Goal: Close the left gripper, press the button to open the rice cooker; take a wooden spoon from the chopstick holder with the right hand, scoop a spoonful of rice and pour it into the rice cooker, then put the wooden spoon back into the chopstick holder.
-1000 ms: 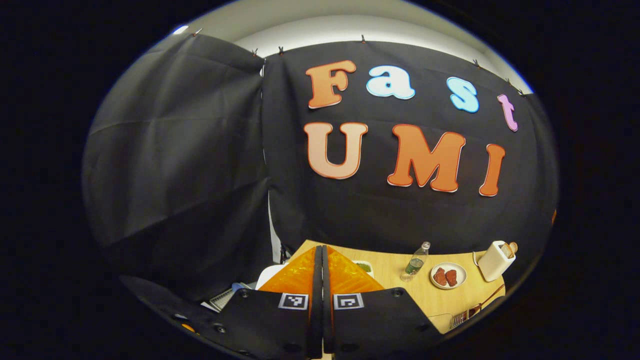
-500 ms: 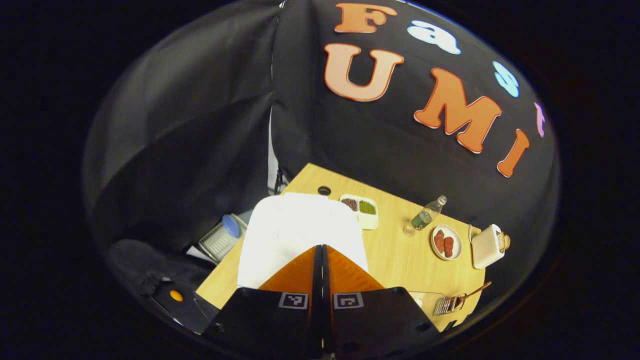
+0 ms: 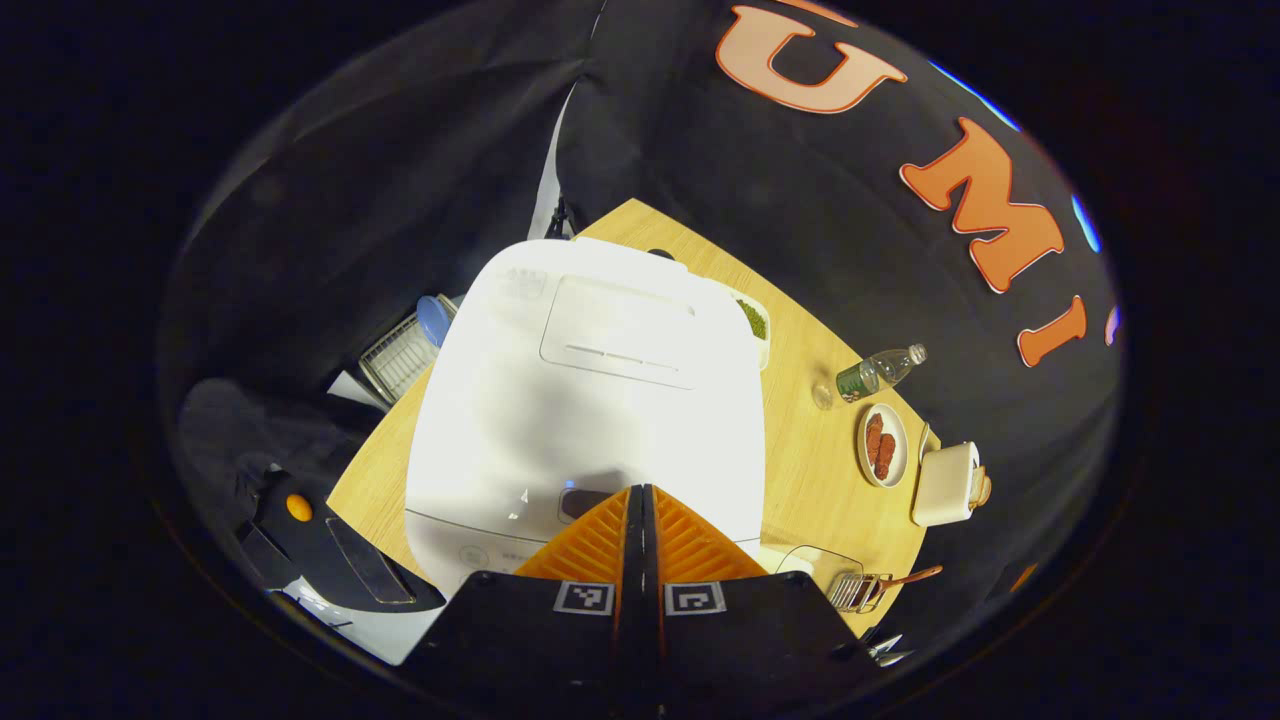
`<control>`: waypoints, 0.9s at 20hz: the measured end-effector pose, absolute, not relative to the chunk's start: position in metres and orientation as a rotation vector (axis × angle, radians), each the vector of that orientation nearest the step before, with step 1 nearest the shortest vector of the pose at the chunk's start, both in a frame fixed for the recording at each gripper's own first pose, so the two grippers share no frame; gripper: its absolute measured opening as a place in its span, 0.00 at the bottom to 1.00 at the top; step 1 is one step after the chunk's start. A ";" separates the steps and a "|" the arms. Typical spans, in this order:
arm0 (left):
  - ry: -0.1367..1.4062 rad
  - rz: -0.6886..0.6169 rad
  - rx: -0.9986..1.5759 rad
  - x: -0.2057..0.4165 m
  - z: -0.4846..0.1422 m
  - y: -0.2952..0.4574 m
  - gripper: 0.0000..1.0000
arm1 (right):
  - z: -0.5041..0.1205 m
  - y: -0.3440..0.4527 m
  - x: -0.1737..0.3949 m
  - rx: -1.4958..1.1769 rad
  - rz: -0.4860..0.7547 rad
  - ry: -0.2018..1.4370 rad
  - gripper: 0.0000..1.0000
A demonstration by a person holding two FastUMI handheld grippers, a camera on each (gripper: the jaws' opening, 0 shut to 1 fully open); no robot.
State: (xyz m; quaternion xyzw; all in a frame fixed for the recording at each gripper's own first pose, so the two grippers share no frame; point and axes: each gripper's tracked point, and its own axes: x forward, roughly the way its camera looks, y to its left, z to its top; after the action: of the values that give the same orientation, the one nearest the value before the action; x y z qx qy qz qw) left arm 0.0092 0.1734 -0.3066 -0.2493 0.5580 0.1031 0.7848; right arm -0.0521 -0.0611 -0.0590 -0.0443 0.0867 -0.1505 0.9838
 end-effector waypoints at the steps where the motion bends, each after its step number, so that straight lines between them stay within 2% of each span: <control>1: 1.221 0.227 -0.537 0.007 -0.320 0.174 0.05 | -0.062 -0.060 -0.051 -0.087 -0.303 0.181 0.95; 8: 1.163 0.240 -0.537 0.014 -0.314 0.176 0.05 | -0.076 -0.052 -0.033 -0.082 -0.257 0.207 0.95; 15: 0.832 0.214 -0.397 0.045 -0.238 0.189 0.05 | -0.097 -0.058 -0.026 -0.068 -0.221 0.266 0.95; 18: 0.671 0.262 -0.263 0.059 -0.197 0.207 0.05 | -0.104 -0.065 -0.026 -0.063 -0.211 0.285 0.95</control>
State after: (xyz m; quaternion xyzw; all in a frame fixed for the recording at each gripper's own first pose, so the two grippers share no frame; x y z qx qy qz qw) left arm 0.0590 0.2070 -0.1966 -0.1285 0.3274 0.1279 0.9273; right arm -0.0259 -0.0655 -0.1041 -0.0314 0.1420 -0.1050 0.9838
